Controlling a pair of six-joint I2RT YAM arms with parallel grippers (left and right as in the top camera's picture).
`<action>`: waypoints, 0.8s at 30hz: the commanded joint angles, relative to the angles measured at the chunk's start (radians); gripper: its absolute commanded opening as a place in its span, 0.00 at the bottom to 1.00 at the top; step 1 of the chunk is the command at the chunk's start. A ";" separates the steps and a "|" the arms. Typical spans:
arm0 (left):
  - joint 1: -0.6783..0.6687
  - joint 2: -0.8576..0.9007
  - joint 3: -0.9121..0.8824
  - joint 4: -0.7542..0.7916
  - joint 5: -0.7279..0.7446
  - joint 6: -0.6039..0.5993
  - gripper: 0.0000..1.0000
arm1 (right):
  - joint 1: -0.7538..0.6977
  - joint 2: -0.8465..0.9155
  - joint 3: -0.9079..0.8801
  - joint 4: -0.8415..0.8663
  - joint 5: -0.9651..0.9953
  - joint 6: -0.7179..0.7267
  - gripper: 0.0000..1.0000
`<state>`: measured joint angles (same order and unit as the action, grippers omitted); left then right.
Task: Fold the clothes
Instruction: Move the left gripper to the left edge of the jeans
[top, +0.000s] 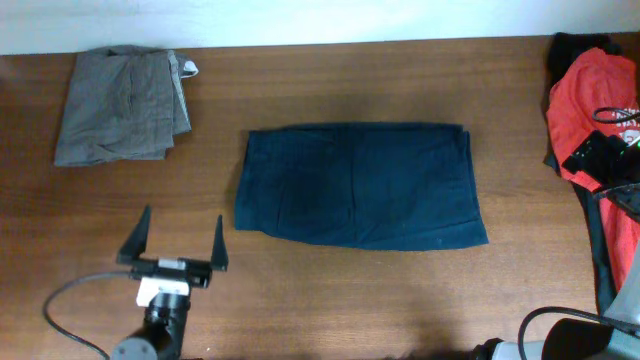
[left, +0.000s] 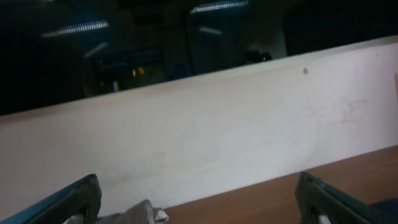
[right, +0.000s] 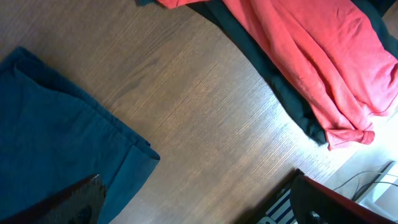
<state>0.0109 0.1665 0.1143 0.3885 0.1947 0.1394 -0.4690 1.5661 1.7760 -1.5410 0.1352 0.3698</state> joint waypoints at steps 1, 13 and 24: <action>0.005 0.195 0.203 -0.066 -0.040 0.013 0.99 | -0.003 -0.002 -0.005 0.000 0.004 0.005 0.99; 0.005 0.849 0.659 -0.412 0.114 0.029 0.99 | -0.003 -0.002 -0.005 0.000 0.004 0.005 0.99; 0.063 1.378 1.104 -0.899 0.281 0.023 0.99 | -0.003 -0.002 -0.005 0.000 0.004 0.005 0.99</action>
<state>0.0551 1.4330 1.1114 -0.4526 0.4057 0.1638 -0.4690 1.5661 1.7760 -1.5406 0.1326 0.3695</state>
